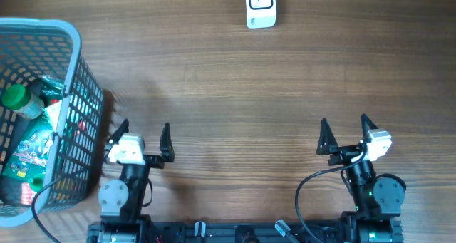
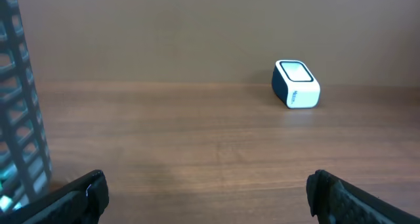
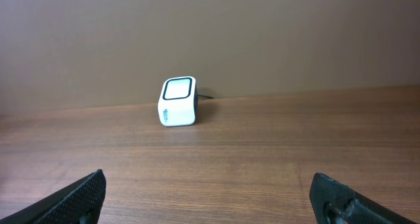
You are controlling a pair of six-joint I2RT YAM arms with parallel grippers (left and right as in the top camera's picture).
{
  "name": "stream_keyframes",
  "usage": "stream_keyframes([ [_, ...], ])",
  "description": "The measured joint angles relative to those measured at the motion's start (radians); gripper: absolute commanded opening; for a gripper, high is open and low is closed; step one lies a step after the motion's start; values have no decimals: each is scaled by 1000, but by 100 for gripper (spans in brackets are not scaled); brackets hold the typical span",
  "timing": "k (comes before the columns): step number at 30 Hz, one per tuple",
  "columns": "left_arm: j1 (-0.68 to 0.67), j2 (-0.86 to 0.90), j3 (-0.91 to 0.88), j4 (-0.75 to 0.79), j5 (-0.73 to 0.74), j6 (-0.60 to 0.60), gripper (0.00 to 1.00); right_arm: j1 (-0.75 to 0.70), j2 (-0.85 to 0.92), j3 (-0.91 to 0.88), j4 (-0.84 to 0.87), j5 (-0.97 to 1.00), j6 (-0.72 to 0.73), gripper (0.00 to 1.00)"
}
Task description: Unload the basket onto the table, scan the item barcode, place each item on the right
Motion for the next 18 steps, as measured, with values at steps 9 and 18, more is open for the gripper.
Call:
stream_keyframes([
  [9, 0, 0, -4, 146, 0, 34, 100, 0, 0, 0, 0, 0, 0, 100],
  [18, 0, -1, -4, 529, -4, 21, 100, 0, 3, 0, 0, 0, 0, 100],
])
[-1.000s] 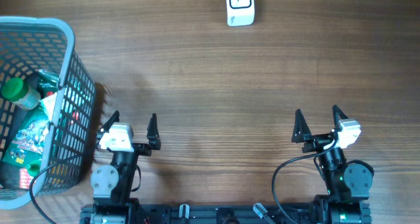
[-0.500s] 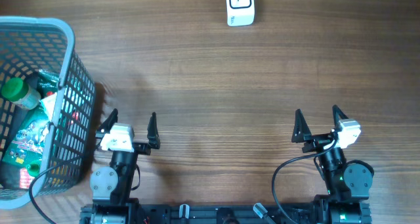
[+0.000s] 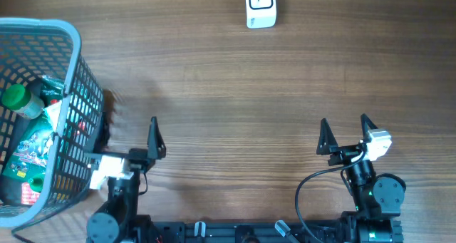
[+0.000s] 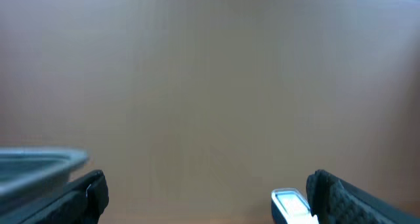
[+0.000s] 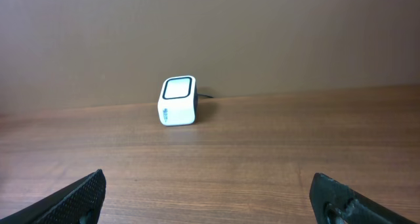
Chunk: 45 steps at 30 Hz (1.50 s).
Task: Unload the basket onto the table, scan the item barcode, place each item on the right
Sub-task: 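Raise the left gripper and swing it over the grey basket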
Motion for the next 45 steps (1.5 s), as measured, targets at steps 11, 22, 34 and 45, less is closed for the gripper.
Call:
stream_keyframes([
  [11, 0, 644, 562, 118, 1, 3, 100, 0, 6, 0, -1, 0, 0, 100],
  [22, 12, 1104, 677, 121, -34, 204, 100, 0, 6, 0, 0, 0, 0, 100],
  [34, -48, 1178, 678, 128, 99, 203, 100, 0, 6, 0, 0, 0, 0, 100],
  [45, -140, 953, 680, 48, 226, -14, 100, 0, 6, 0, 0, 0, 0, 100],
])
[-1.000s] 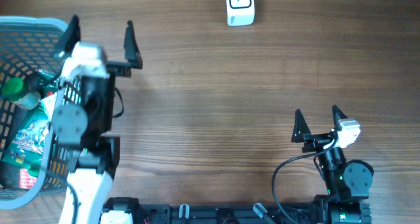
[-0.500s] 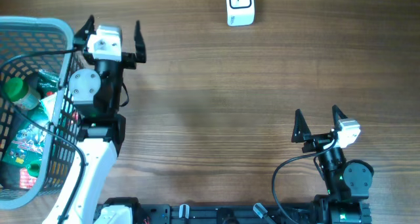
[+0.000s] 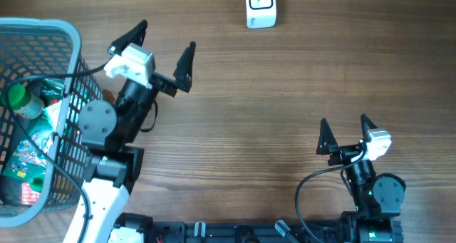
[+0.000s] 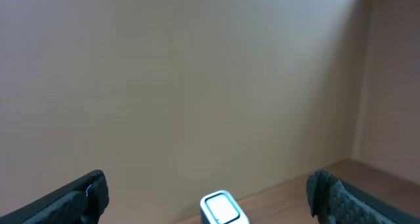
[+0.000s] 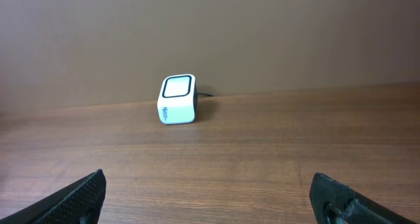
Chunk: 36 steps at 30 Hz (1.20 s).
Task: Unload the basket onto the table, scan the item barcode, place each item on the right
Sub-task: 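Raise the left gripper and swing it over the grey basket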
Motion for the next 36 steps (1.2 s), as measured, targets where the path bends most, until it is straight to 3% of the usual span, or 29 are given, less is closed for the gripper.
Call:
stream_keyframes([
  [5, 0, -13, 0, -1, 69, -10, 100, 0, 0, 0, 0, 0, 0, 100],
  [31, 0, -13, 1, -64, 34, -13, 100, 0, 0, 0, 0, 0, 0, 100],
  [36, 0, -13, 1, -59, -32, -13, 100, 0, 0, 0, 0, 0, 0, 100],
])
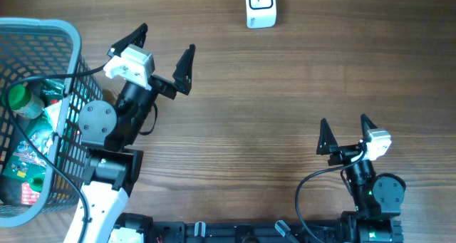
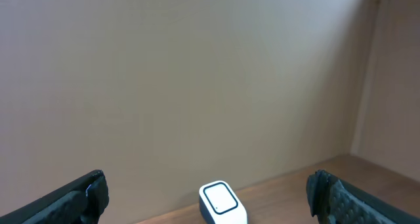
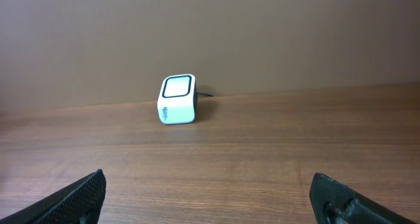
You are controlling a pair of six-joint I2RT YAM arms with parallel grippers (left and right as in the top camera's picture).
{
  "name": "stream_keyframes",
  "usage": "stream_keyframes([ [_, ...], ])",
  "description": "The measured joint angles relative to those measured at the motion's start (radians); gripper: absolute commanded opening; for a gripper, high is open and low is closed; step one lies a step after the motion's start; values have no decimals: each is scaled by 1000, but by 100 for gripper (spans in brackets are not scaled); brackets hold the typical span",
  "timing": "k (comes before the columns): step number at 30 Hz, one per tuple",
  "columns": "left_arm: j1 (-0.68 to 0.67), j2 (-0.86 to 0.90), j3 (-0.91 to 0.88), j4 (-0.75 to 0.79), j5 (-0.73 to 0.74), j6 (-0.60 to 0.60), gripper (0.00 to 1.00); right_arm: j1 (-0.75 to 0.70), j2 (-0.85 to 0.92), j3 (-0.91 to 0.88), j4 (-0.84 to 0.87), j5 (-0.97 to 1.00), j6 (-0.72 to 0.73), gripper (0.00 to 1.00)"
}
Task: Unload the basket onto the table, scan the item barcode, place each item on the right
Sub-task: 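Raise the left gripper and swing it over the grey basket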
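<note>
A white barcode scanner (image 1: 261,6) with a dark window stands at the table's far edge, also seen ahead of the left wrist (image 2: 222,202) and the right wrist (image 3: 178,100). The items lie in a grey wire basket (image 1: 68,50) at the left: a green-capped bottle (image 1: 23,102) and colourful packets (image 1: 28,154). My left gripper (image 1: 163,52) is raised beside the basket's right wall, open and empty. My right gripper (image 1: 345,134) rests low at the front right, open and empty.
The wooden table (image 1: 285,93) stretches between the basket and the scanner. A dark cable runs from the left arm over the basket's rim. The arm bases stand at the front edge.
Almost nothing differs. The left wrist view has tilted down very slightly, so the scanner shows a little more. The right arm has not moved.
Both grippers rested open at the front edge. Then the left arm had turned and lifted near the basket. Later it stood raised by the basket's far right corner, open, where it remains. The right gripper stayed still throughout.
</note>
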Motion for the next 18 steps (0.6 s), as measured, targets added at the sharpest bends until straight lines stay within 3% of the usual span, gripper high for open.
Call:
stream_keyframes([
  [12, 0, -78, 0, 15, -246, 0, 100, 0, 0, 0, 0, 0, 0, 100],
  [18, 0, -80, 8, -282, -263, -30, 100, 0, 0, 0, 0, 0, 0, 100],
])
